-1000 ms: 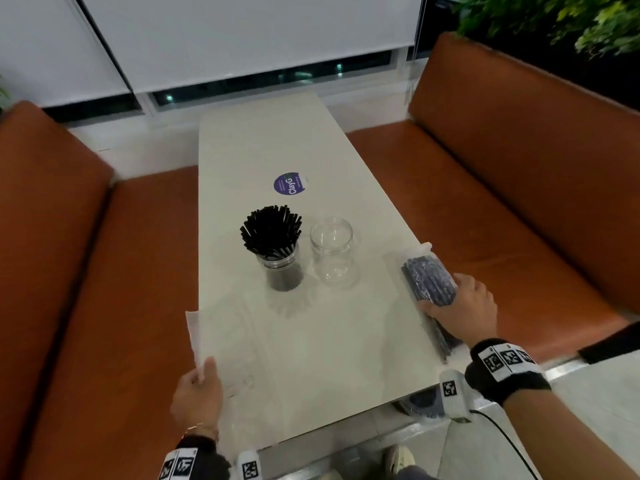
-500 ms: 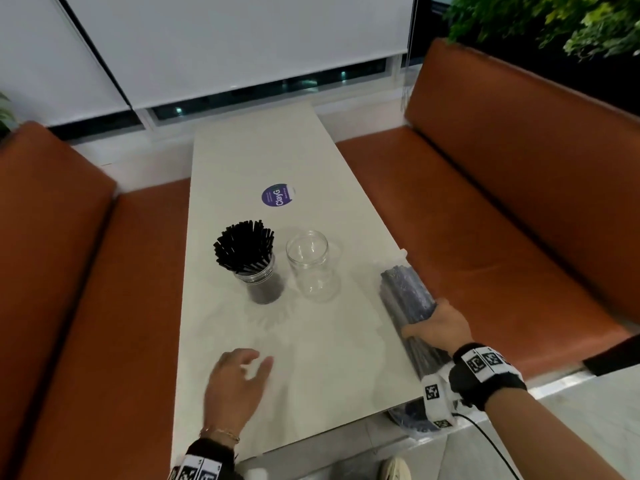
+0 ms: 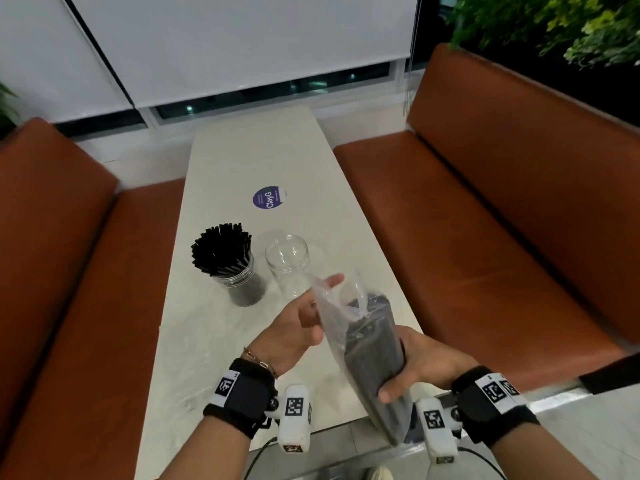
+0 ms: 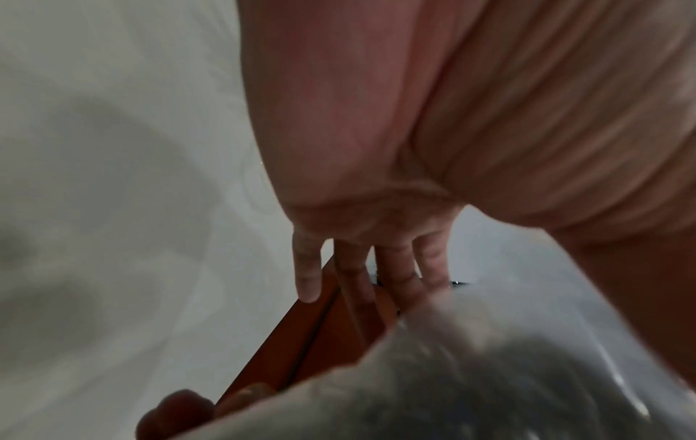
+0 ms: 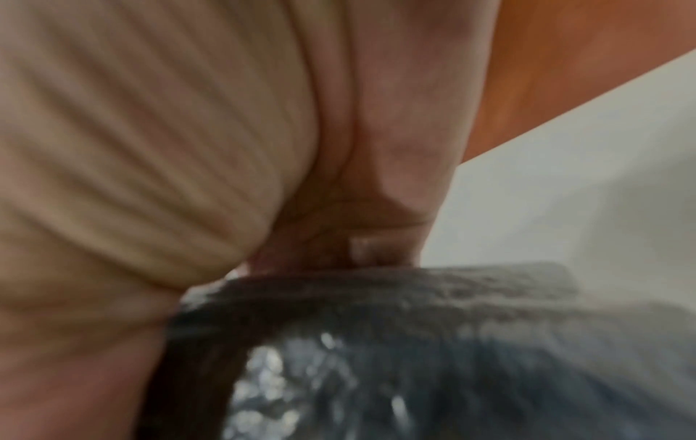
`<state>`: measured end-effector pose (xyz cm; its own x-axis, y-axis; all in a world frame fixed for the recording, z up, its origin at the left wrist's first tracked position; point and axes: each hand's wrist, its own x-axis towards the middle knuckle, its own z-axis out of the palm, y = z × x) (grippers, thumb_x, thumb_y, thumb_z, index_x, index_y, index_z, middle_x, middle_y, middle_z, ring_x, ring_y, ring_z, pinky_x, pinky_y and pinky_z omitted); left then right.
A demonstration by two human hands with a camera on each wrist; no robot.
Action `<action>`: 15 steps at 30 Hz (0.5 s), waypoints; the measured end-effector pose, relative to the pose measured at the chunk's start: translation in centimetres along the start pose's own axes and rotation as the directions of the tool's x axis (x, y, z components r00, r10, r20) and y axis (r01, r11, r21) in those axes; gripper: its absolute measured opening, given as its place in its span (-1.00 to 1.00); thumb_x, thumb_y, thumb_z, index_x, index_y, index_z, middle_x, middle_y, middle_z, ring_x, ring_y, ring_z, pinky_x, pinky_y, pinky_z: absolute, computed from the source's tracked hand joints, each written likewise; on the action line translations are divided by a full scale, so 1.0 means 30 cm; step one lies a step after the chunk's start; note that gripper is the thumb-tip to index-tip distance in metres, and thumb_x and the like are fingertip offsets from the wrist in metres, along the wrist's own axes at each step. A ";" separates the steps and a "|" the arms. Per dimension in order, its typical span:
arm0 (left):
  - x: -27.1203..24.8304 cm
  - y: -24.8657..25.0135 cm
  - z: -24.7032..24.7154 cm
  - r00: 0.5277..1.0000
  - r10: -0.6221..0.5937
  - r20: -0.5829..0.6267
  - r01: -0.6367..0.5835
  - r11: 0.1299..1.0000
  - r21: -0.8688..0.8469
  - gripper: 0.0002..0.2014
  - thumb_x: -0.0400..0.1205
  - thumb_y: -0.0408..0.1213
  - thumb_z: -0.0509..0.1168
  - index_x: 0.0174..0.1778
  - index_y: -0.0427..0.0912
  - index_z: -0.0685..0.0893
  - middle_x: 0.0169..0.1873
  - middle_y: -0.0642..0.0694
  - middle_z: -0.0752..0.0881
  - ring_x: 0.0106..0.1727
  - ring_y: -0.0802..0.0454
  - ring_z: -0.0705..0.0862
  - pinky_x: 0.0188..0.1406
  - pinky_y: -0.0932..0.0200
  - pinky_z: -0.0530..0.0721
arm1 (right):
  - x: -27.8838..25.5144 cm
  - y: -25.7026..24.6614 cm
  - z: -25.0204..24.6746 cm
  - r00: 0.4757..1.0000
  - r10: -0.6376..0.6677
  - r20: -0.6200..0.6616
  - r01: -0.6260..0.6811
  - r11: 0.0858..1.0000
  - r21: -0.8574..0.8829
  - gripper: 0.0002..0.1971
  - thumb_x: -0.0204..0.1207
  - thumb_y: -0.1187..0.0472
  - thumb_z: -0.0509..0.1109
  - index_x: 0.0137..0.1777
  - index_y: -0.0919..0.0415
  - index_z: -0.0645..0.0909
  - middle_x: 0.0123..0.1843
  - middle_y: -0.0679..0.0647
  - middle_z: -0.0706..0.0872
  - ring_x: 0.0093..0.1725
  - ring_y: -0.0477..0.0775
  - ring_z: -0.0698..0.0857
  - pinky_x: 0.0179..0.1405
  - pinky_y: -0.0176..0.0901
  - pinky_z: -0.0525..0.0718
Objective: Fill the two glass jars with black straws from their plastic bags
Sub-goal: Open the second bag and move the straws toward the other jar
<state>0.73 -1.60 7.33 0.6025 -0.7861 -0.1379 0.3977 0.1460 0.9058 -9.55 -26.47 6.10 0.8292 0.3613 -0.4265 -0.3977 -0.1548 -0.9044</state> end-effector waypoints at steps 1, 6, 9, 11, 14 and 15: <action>0.001 0.003 0.004 1.000 0.002 -0.021 -0.002 1.000 -0.021 0.12 0.15 -0.15 0.87 0.66 -0.15 0.53 0.37 -0.51 0.65 0.43 -0.39 0.60 0.52 -0.20 0.53 | 0.002 0.004 0.006 1.000 -0.009 0.004 0.009 1.000 0.000 -0.20 0.22 0.57 0.78 0.48 0.18 0.65 0.43 0.15 0.82 0.48 0.18 0.76 0.54 0.24 0.67; -0.041 0.042 0.047 0.891 0.138 -0.433 -0.112 0.990 0.086 -0.61 0.22 -0.13 0.80 -0.07 -0.04 0.90 -0.18 -0.10 0.84 -0.15 -0.04 0.77 -0.03 -0.02 0.70 | 0.045 0.033 0.018 0.998 -0.009 -0.066 0.013 0.998 0.061 -0.16 0.20 0.52 0.81 0.49 0.17 0.63 0.40 0.16 0.84 0.44 0.19 0.79 0.52 0.34 0.69; -0.112 0.096 0.057 0.745 0.282 -0.604 -0.168 0.957 0.239 -0.56 0.27 -0.05 0.70 -0.02 -0.24 0.92 -0.28 -0.02 0.87 -0.31 0.13 0.73 -0.28 0.21 0.69 | 0.079 0.028 0.012 0.986 -0.034 -0.164 0.053 0.992 0.114 -0.08 0.11 0.43 0.88 0.50 0.09 0.61 0.39 0.12 0.84 0.43 0.17 0.79 0.46 0.34 0.74; -0.162 0.123 0.044 0.677 0.348 -0.649 -0.166 0.931 0.327 -0.65 0.35 -0.05 0.76 -0.10 -0.21 0.95 -0.29 0.01 0.91 -0.29 0.12 0.76 -0.31 0.33 0.73 | 0.095 0.014 0.008 0.972 -0.062 -0.225 0.094 0.987 0.134 -0.06 0.07 0.39 0.91 0.48 0.06 0.61 0.38 0.10 0.85 0.42 0.17 0.80 0.38 0.23 0.80; -0.220 0.143 0.031 0.611 0.372 -0.698 -0.153 0.921 0.358 -0.83 0.42 -0.16 0.63 -0.18 -0.18 0.95 -0.28 -0.10 0.92 -0.25 0.05 0.80 -0.20 0.38 0.78 | 0.112 -0.002 -0.006 0.948 -0.080 -0.307 0.132 0.980 0.151 -0.08 0.03 0.37 0.91 0.44 0.12 0.61 0.34 0.12 0.86 0.35 0.15 0.84 0.22 0.06 0.88; -0.235 0.147 0.031 0.600 0.380 -0.704 -0.142 0.917 0.374 -0.81 0.45 -0.19 0.61 -0.10 -0.20 0.95 -0.29 -0.12 0.91 -0.26 0.05 0.79 -0.18 0.37 0.78 | 0.117 -0.005 -0.009 0.940 -0.087 -0.329 0.134 0.983 0.123 -0.07 0.01 0.33 0.93 0.42 0.15 0.61 0.34 0.15 0.86 0.33 0.18 0.85 0.24 0.16 0.88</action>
<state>-2.40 4.03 12.66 0.9998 0.0061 -0.0204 0.0202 0.0212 0.9996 -6.47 -25.42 4.74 0.9435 0.0508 -0.3274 -0.3282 0.0094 -0.9446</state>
